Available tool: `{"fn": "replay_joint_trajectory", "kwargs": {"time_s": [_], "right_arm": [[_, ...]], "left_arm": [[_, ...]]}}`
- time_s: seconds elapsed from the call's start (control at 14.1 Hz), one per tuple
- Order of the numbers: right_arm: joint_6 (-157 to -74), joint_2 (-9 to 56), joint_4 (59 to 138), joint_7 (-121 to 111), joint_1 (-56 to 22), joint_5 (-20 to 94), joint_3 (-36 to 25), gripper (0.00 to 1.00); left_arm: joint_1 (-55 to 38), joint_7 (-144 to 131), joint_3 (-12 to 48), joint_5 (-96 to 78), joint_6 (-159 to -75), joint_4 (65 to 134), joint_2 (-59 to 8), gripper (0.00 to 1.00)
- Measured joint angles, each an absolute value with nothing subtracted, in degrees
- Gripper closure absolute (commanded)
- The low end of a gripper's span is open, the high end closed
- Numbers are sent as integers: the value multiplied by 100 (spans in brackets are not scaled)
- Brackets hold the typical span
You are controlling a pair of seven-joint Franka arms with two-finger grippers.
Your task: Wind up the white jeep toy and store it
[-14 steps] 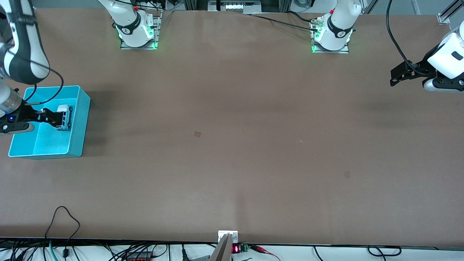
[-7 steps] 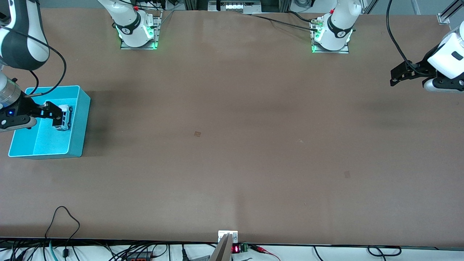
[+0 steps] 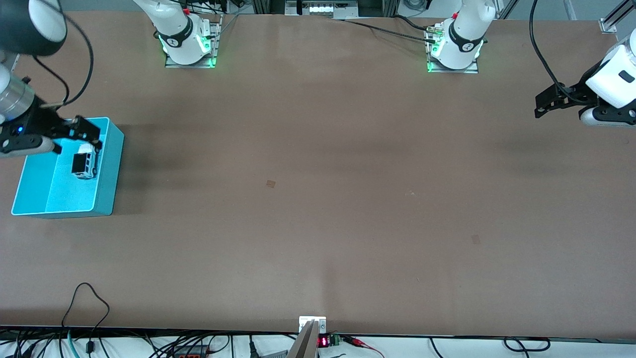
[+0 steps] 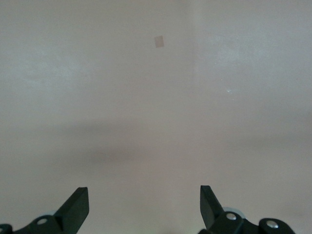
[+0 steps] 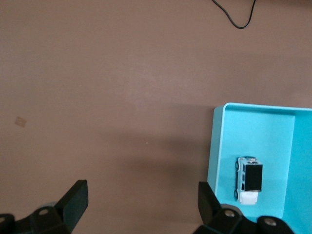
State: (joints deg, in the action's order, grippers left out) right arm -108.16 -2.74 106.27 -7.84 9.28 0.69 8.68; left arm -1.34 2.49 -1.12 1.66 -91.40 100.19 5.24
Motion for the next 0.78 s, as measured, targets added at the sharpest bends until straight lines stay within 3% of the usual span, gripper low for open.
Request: {"fn": "replay_joint_trajectory", "kwargs": {"time_s": [0.35, 0.78], "right_arm": [[-10138, -608, 10230, -464, 39, 94, 145, 0], [-9887, -717, 9971, 273, -119, 392, 94, 0]], "left_arm": [[-138, 249, -108, 166, -9140, 10016, 524, 0], [-178, 249, -83, 88, -9307, 9968, 521, 0]]}}
